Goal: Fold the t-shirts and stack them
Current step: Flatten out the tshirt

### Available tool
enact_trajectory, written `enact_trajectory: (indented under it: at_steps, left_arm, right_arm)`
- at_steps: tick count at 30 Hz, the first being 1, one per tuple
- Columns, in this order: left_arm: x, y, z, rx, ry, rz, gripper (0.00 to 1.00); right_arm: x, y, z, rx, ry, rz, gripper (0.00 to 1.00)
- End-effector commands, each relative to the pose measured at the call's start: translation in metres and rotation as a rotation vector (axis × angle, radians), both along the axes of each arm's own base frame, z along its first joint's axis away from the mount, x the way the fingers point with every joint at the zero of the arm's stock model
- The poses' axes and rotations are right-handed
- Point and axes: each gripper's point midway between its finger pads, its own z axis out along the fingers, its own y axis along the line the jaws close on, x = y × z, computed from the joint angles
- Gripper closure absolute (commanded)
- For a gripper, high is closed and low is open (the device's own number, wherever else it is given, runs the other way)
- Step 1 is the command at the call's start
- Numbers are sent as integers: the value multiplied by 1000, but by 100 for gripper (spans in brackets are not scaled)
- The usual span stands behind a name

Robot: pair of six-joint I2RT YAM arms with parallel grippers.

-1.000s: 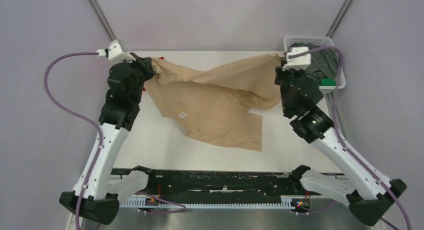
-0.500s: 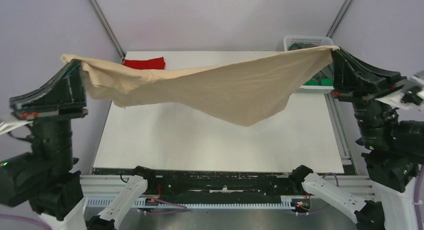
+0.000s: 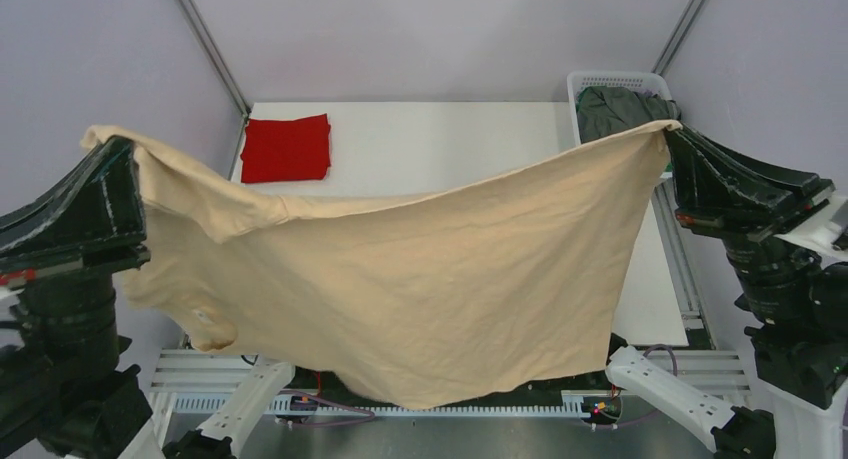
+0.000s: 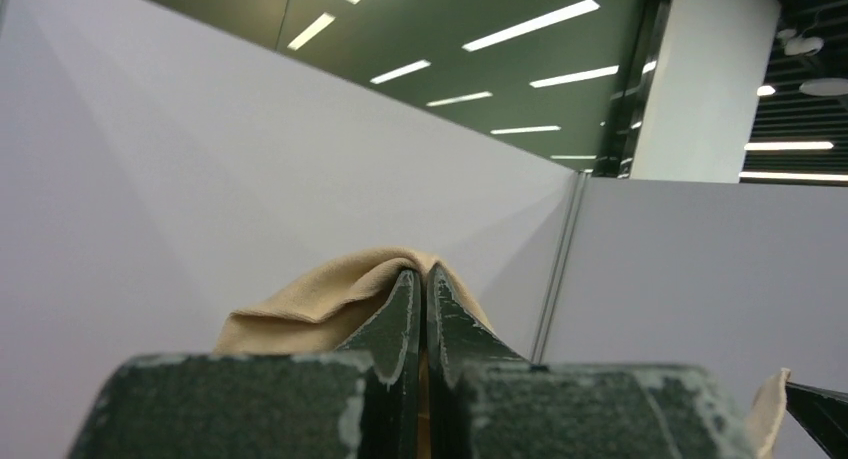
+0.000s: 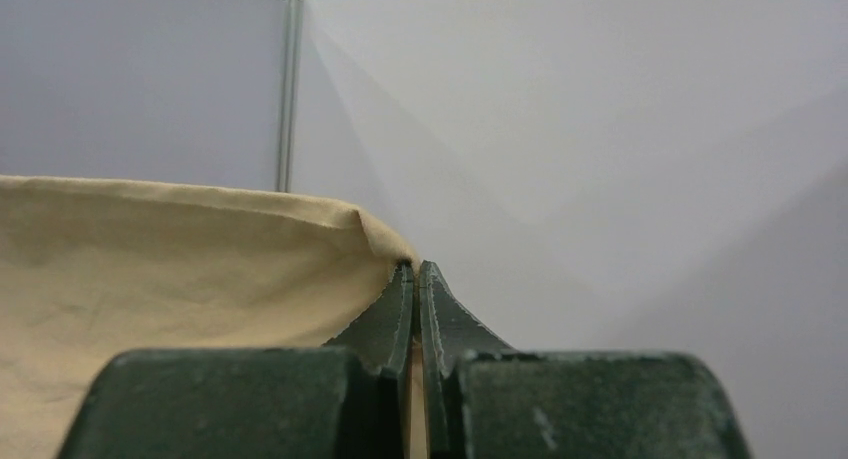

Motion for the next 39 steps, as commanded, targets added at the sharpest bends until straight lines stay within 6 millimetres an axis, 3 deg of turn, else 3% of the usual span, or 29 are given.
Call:
enact_trajectory:
  at_steps: [1, 4, 8, 11, 15, 16, 18, 19, 20, 21, 22, 23, 27, 31, 36, 39]
  left_arm:
    - [99, -6, -33, 28, 181, 93, 98]
    - [169, -5, -74, 24, 326, 173, 98]
    - [276, -14, -161, 80, 539, 258, 98]
    - [350, -24, -248, 144, 721, 290, 98]
    - [436, -39, -381, 241, 986, 319, 98]
    - [453, -45, -419, 273, 1067, 306, 93]
    - [479, -54, -471, 324, 1195, 283, 81]
    - [488, -57, -499, 346, 1265, 280, 60]
    - [495, -59, -512, 352, 1306, 275, 28]
    - [500, -62, -526, 360, 1338, 262, 2]
    - [505, -67, -531, 365, 1349, 240, 0]
    - [508, -71, -531, 361, 1347, 218, 0]
    - [504, -82, -519, 329, 1339, 152, 0]
    - [478, -88, -530, 288, 1410, 89, 0]
    - [438, -89, -557, 233, 1487, 46, 0]
    - [427, -97, -566, 211, 1489, -19, 0]
  right_arm:
    - [56, -3, -35, 42, 143, -170, 100]
    - [108, -17, -82, 67, 283, -400, 100]
    - [169, -31, -165, 33, 468, -736, 100]
    - [207, -32, -232, -49, 589, -924, 100]
    - [273, -20, -331, -156, 753, -906, 100]
    - [289, -21, -354, -170, 794, -898, 100]
    - [320, -21, -404, -205, 891, -892, 94]
    - [334, -22, -418, -215, 921, -898, 84]
    - [346, -24, -437, -229, 957, -912, 68]
    - [357, -25, -444, -240, 972, -917, 51]
    - [368, -25, -452, -256, 987, -927, 30]
    - [376, -26, -451, -255, 986, -940, 3]
    - [379, -18, -449, -272, 1014, -889, 2]
    - [355, 11, -463, -229, 1070, -669, 2]
    - [309, 51, -505, -231, 1190, -368, 2]
    - [289, 61, -531, -241, 1250, -279, 2]
